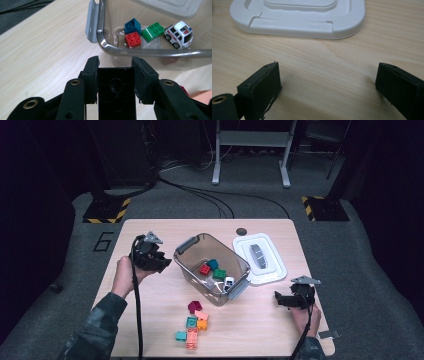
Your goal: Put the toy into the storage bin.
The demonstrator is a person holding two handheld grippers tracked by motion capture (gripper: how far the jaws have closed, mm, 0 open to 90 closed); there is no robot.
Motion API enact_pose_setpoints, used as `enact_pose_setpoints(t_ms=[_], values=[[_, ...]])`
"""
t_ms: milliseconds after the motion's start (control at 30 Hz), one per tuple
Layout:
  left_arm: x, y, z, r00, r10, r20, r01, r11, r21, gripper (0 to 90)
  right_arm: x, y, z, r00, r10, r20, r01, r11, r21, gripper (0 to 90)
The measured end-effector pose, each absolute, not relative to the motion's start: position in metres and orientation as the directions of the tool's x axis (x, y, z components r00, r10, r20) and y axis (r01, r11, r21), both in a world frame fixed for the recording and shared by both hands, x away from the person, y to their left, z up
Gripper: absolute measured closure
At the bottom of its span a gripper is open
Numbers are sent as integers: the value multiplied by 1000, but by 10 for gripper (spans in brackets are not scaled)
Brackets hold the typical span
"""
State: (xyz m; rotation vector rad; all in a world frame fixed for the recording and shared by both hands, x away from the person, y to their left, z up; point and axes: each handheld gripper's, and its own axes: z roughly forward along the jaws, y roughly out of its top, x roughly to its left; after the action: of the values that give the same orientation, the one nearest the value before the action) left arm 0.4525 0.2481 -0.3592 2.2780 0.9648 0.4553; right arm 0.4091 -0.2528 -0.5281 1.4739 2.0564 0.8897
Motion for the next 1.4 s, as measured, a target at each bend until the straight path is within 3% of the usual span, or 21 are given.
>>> enact_pose_setpoints(t_ms=[700, 1400], values=[[482, 210, -332, 693, 713, 101, 464, -549, 695, 590, 409, -253, -528, -324, 946, 5, 652, 219, 726, 53], [495, 177, -359, 736, 672, 85, 444, -573, 689, 589, 409, -253, -528, -327, 945, 4, 650, 222, 727, 53]])
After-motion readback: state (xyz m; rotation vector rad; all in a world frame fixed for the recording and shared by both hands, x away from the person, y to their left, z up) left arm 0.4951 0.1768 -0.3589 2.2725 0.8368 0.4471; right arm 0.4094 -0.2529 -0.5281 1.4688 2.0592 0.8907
